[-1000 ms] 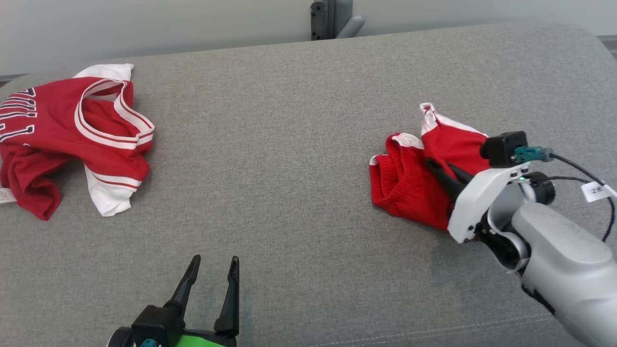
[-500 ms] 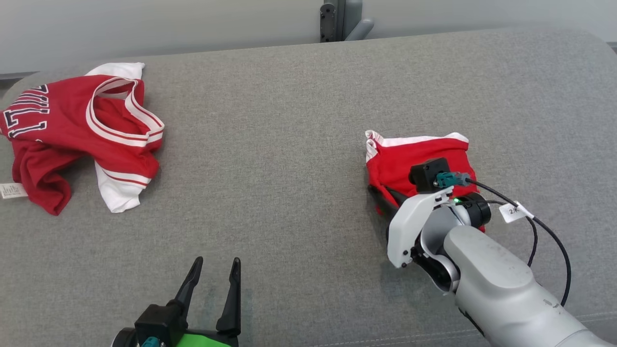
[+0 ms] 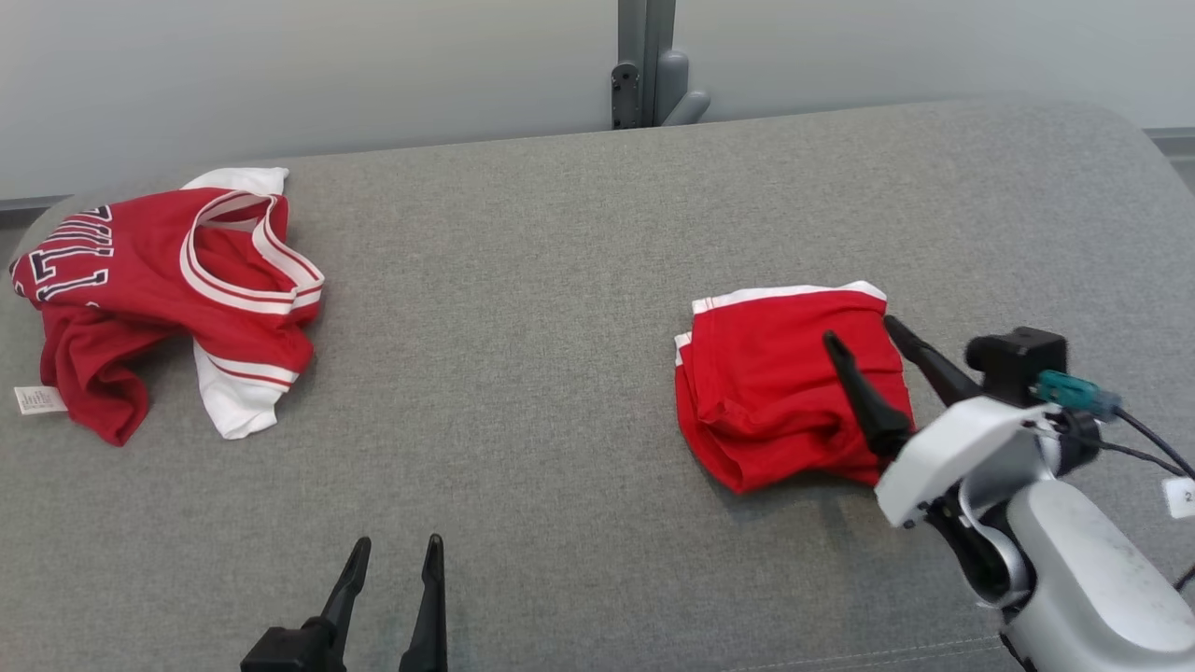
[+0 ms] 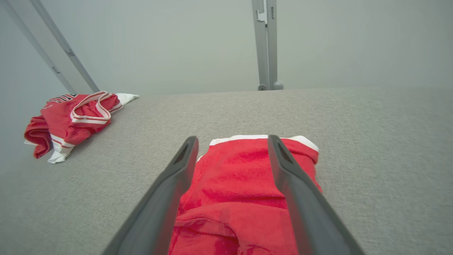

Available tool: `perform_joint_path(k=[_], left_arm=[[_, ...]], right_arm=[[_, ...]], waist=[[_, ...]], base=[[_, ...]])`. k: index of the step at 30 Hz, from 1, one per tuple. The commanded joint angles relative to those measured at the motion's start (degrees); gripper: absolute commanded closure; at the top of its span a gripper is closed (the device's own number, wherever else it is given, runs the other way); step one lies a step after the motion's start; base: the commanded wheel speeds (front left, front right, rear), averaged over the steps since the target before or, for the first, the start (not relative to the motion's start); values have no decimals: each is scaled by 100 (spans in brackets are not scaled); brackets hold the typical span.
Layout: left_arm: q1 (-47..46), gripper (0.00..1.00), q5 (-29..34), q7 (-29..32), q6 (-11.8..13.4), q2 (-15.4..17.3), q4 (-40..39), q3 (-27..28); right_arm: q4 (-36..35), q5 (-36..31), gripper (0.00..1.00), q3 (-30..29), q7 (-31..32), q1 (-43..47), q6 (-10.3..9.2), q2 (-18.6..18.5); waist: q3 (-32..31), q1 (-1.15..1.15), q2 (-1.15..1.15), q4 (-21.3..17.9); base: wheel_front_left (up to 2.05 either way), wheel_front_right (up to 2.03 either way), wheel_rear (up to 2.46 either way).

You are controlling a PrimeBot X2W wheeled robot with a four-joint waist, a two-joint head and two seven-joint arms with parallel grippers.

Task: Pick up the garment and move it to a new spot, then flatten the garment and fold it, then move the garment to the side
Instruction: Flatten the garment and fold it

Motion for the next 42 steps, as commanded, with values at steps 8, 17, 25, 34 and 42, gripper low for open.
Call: perform_joint_path(k=[8, 17, 25, 34, 42], left_arm=[[344, 0, 151, -15, -60, -85, -50, 212], [108, 0, 339, -15, -208, -244, -25, 260], [-136, 0, 536, -15, -329, -404, 104, 306], [-135, 0, 602, -15, -456, -647, 246, 462], [-21, 0, 731, -15, -587, -810, 272, 679]], right_arm=[[-921, -795, 100, -1840, -64, 1519, -1, -82], [-351, -1124, 100, -1702, -317, 1141, -1, 288], [1107, -1313, 100, -952, -856, -88, -4, 432], [2144, -1241, 100, -10, -1203, -340, -5, 396], [2319, -813, 100, 799, -1265, -15, -5, 403]], waist=[[-290, 0, 53, -78], [51, 0, 53, 28], [360, 0, 53, 184], [302, 0, 53, 363], [224, 0, 53, 397]], base=[[0, 0, 0], [0, 0, 0], [0, 0, 0], [0, 0, 0], [0, 0, 0]])
